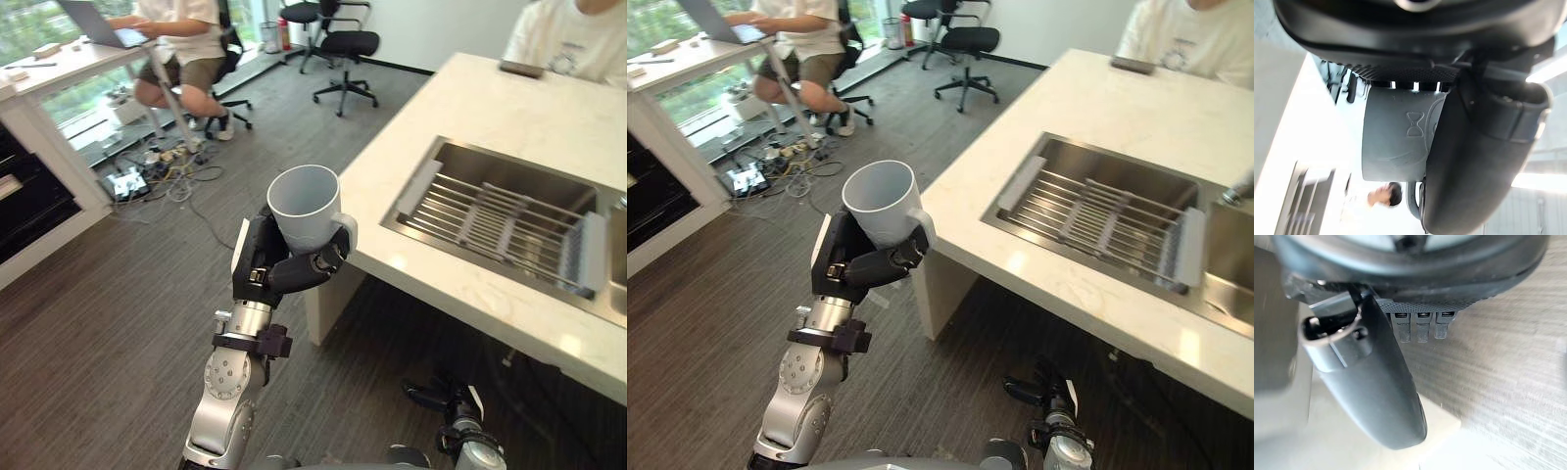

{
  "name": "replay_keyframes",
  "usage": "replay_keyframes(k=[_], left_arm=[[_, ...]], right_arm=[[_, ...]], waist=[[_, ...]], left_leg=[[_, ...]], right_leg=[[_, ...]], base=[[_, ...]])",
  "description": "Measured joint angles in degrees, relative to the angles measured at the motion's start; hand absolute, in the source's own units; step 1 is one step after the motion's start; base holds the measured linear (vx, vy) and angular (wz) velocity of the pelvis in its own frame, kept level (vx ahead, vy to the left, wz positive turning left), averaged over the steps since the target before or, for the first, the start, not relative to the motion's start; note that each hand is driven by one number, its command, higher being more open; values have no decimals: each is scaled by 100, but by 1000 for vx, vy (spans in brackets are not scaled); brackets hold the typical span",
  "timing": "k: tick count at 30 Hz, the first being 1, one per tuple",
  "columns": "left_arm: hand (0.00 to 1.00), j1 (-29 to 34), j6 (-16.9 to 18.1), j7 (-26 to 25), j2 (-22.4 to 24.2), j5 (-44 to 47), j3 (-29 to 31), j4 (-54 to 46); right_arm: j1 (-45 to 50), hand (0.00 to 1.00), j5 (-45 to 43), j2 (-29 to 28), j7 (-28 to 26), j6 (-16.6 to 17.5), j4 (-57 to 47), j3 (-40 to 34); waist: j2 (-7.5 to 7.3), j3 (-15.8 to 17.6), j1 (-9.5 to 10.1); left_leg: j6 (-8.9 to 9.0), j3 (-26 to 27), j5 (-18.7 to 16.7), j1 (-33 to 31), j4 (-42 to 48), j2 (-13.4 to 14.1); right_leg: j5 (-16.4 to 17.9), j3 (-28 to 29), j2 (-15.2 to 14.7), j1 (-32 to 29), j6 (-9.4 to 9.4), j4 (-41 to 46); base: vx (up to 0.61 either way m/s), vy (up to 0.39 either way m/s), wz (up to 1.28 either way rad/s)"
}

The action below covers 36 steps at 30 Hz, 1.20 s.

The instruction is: Walk over to the sink, pick up the cup, carry it to the dishwasher, place the cup inside the dishwasher, then close the dishwasher door

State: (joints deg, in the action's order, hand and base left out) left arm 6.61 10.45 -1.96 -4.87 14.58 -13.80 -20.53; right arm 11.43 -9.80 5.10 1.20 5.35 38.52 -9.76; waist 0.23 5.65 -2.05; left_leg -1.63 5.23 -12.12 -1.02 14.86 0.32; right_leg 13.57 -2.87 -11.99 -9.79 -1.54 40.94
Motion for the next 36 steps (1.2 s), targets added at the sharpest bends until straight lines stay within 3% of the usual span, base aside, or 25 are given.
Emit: replay_keyframes(k=[3, 4, 6, 8, 12, 15, 16, 17, 18, 20, 22, 26, 27, 29, 30, 32, 34, 35, 36], left_arm=[[30, 42, 0, -96, 48, 0, 242, -13], [30, 94, 0, -176, 72, 2, 303, -37], [30, 168, 0, -198, 75, 4, 343, -151], [30, 364, -3, -184, 364, 4, 282, -223], [30, 404, -3, -144, 557, 21, 200, -318], [30, 487, 6, -140, 568, 209, 207, -454], [30, 506, 36, -150, 574, 246, 228, -465], [30, 497, 104, -169, 578, 254, 260, -448], [30, 453, 146, -171, 532, 257, 290, -431], [30, 430, 165, -136, 451, 297, 297, -305], [30, 439, 168, -45, 320, 353, 208, -225], [30, 482, 104, 4, 154, 353, 227, -18], [30, 481, 98, 29, 152, 352, 206, -9], [30, 461, 94, 124, 108, 351, 104, -30], [30, 464, 91, 137, 103, 350, 85, -29], [30, 427, 92, 145, 109, 349, 10, -136], [30, 371, 98, 131, 107, 350, -64, -280], [30, 338, 99, 107, 108, 351, -85, -330], [30, 326, 102, 105, 100, 351, -87, -401]], right_arm=[[72, 90, -4, -176, -19, -9, -86, 179], [97, 90, -5, -238, -31, -9, -148, 210], [177, 90, -11, -270, -19, -10, -314, 303], [249, 90, -12, -160, 4, -14, -526, 382], [281, 90, -14, -114, 19, -5, -821, 398], [369, 90, -30, -125, 192, -8, -872, 270], [537, 90, -27, -122, 211, 14, -869, 211], [651, 90, -6, -40, 183, 13, -779, 265], [706, 90, -9, -78, 130, -14, -709, 328], [686, 90, -6, -130, 119, -11, -567, 373], [574, 90, 4, -168, 105, -14, -402, 378], [221, 90, 93, -149, 94, -14, -267, 371], [157, 90, 99, -131, 87, -15, -268, 373], [140, 90, 100, -171, 80, -16, -271, 388], [157, 90, 102, -191, 78, -20, -270, 403], [218, 90, 120, -261, 83, -25, -438, 519], [285, 90, 158, -327, 96, -31, -803, 613], [287, 90, 200, -327, 105, -34, -974, 667], [320, 90, 218, -337, 105, -33, -1196, 716]], waist=[[-81, -30, -26], [-114, -53, -26], [-284, -111, -12], [-32, -190, 122], [8, -219, 242], [-66, -257, 281], [-85, -254, 256], [-66, -238, 183], [-114, -258, 142], [-54, -277, 41], [-66, -263, 67], [-89, -200, 88], [-82, -175, 70], [-163, -81, -5], [-162, -76, -45], [-163, -80, -44], [-165, -86, -42], [-187, -98, -41], [-255, -132, -14]], left_leg=[[-9, -620, -37, -50, 72, -22], [118, -956, -70, -123, 227, -90], [217, -1207, -205, -234, 449, -291], [321, -1285, -310, -419, 647, -114], [415, -1089, -210, -360, 429, 76], [299, 99, 67, -409, 443, 93], [205, 579, 136, -409, 447, 105], [106, 1218, 196, -436, 500, 191], [102, 1631, 192, -504, 469, 245], [30, 1628, 138, -512, 219, 255], [16, 1544, 136, -483, 13, 216], [-34, 1493, 115, -317, -97, 66], [-79, 1422, 86, -239, -102, 2], [-201, 1166, 56, 58, -162, -158], [-236, 1071, 30, 109, -140, -169], [-255, 765, -52, 154, -46, -150], [-172, 472, -123, 120, 85, -145], [-110, 369, -192, 83, 186, -153], [-54, 306, -291, 68, 317, -190]], right_leg=[[397, 1212, 844, -311, -65, -206], [396, 1609, 1095, -335, -102, -684], [44, 1702, 984, -305, -207, -1340], [150, 1116, 963, -113, -234, -1466], [150, 326, 892, 368, -234, -1747], [152, -295, 600, 739, -230, -1751], [153, -429, 512, 704, -229, -1490], [382, -518, 506, 374, -104, -1067], [109, -494, 542, 486, -97, -2159], [-113, -854, 568, 610, -98, -2461], [-113, -958, 576, 612, -96, -2468], [-13, -940, 397, 531, -167, -1920], [25, -889, 291, 343, -174, -1329], [44, -288, 232, -57, -107, -82], [150, -36, 319, -116, -83, 121], [429, 794, 735, -450, -145, 163], [427, 1229, 950, -570, -159, -346], [327, 1298, 982, -543, -173, -718], [-33, 1284, 944, -487, -172, -1106]], base=[[156, -91, 123], [174, -141, 138], [199, -168, 117], [246, -163, 127], [150, -94, 110], [87, -16, 129], [65, 54, 103], [55, 155, 115], [37, 150, 97], [37, 64, 82], [28, 9, 40], [5, 69, 12], [-4, 88, 30], [71, 88, 59], [118, 32, 79], [100, -23, 72], [131, -65, 78], [148, -97, 80], [139, -96, 45]])
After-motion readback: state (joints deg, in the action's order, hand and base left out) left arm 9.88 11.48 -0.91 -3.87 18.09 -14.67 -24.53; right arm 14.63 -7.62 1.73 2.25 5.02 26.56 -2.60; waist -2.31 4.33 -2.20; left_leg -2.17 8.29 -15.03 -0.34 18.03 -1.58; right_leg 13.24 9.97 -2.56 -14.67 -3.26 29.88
